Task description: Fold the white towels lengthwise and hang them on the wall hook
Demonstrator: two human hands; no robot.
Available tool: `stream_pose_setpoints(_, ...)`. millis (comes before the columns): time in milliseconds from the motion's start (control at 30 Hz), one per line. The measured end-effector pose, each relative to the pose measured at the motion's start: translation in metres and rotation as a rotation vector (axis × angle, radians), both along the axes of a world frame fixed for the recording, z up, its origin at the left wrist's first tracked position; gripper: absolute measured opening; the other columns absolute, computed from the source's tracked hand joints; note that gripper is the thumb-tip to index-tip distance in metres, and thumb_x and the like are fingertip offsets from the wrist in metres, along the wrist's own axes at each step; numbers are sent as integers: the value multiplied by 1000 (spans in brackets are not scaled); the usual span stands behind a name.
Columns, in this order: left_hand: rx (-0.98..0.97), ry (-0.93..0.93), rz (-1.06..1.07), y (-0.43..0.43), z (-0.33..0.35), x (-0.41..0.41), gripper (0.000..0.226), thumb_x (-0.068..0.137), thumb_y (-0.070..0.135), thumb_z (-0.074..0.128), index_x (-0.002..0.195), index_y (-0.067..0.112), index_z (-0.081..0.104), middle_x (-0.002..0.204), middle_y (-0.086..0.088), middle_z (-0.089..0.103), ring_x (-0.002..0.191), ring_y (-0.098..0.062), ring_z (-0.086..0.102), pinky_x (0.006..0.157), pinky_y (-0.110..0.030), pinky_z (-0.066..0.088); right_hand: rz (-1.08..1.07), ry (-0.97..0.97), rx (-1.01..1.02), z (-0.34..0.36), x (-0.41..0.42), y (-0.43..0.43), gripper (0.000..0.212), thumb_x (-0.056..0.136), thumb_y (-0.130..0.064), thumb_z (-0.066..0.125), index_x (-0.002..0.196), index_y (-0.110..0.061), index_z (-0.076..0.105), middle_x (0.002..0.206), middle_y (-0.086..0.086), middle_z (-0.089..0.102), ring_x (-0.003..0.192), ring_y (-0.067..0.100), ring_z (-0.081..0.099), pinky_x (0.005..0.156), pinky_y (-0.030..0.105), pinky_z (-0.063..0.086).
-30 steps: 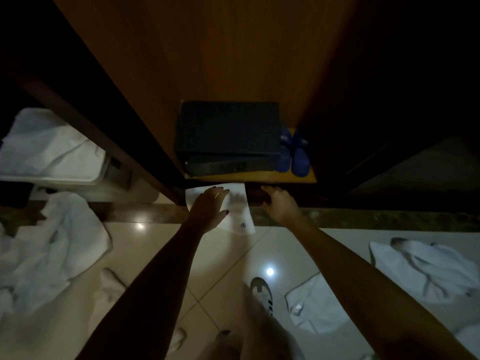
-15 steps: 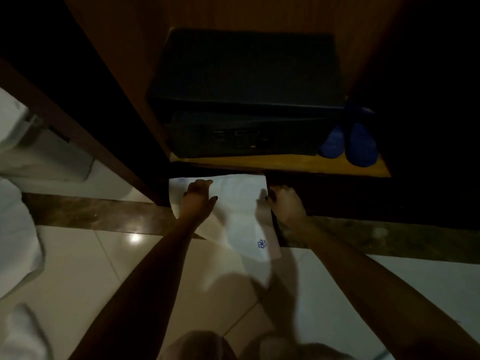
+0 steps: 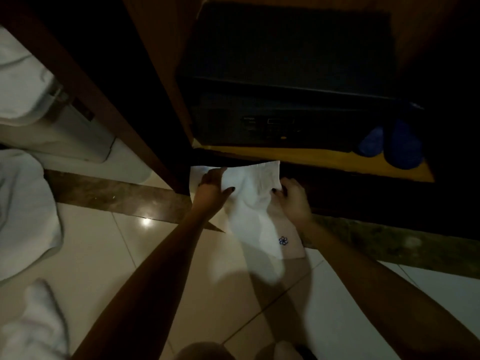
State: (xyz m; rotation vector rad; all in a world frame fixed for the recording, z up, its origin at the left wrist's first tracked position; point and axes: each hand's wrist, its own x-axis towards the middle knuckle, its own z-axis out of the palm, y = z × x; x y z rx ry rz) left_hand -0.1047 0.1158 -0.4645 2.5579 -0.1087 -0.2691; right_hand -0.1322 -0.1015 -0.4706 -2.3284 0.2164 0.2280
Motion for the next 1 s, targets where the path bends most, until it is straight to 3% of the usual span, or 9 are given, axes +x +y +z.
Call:
stream_pose_setpoints(133, -268, 167, 116, -16, 85, 6, 66, 87, 18, 69, 143, 9, 36, 142, -11, 44, 132, -26, 40, 107, -27, 35, 123, 10, 141, 93, -22, 3, 12, 99, -14, 53, 102, -5, 59, 83, 13, 63, 71, 24, 60, 62, 33, 42)
stream_pose_setpoints(233, -585, 446, 21, -16, 166, 13, 59, 90, 17, 63, 143, 12, 38, 134, 3, 49, 123, -13, 48, 84, -4, 42, 121, 17, 209, 176, -32, 5, 16, 100, -19, 51, 103, -7, 62, 87, 9, 67, 75, 19, 63, 64, 34, 46)
stream_pose_setpoints(300, -714, 558, -36, -16, 223, 11, 55, 93, 14, 58, 144, 18, 37, 129, 11, 51, 117, -1, 53, 90, -11, 44, 122, 37, 276, 233, -37, 4, 17, 100, -19, 51, 101, -11, 65, 88, 5, 69, 79, 14, 64, 65, 28, 46)
stream_pose_setpoints(400, -742, 610, -118, -34, 308, 0, 43, 95, 8, 54, 137, 16, 46, 116, 13, 60, 101, 7, 62, 91, -16, 49, 137, 51, 315, 324, -46, 0, 21, 100, -23, 52, 85, -34, 62, 76, -18, 66, 71, -5, 60, 61, 10, 40)
stream_pose_setpoints(567, -784, 669, -202, -49, 468, -22, 18, 91, 15, 60, 105, 24, 67, 106, 2, 70, 103, -13, 66, 85, -23, 54, 201, 43, 267, 494, -64, -13, 17, 98, -21, 55, 90, -30, 66, 82, -11, 67, 75, -3, 61, 67, 14, 46)
stream_pose_setpoints(700, -818, 545, -169, -50, 602, -44, 6, 89, 12, 63, 89, 17, 65, 94, -4, 66, 95, -19, 64, 86, -34, 52, 178, 53, 212, 626, -81, -26, 15, 96, -30, 59, 84, -31, 68, 78, -9, 68, 69, 3, 62, 63, 18, 45)
stream_pose_setpoints(800, -853, 356, -201, -52, 708, -64, 12, 88, 11, 65, 79, 16, 59, 77, 0, 61, 75, -14, 61, 69, -29, 49, 158, 21, 143, 720, -99, -36, 28, 85, -43, 70, 78, -15, 69, 67, -2, 61, 59, 7, 54, 54, 23, 39)
stream_pose_setpoints(900, -857, 227, -253, -49, 795, -73, 18, 87, 11, 67, 74, 19, 58, 67, 8, 60, 62, -6, 58, 55, -20, 47, 141, -24, 20, 786, -110, -44, 34, 82, -35, 75, 86, -3, 66, 82, 6, 58, 73, 19, 53, 62, 33, 39)
stream_pose_setpoints(1000, -879, 90, -288, -39, 887, -82, 19, 85, 15, 69, 72, 25, 60, 70, 6, 60, 64, -11, 58, 56, -24, 47, 109, -49, -48, 850, -124, -48, 32, 84, -26, 74, 103, -3, 64, 98, 9, 65, 88, 26, 62, 71, 41, 50)
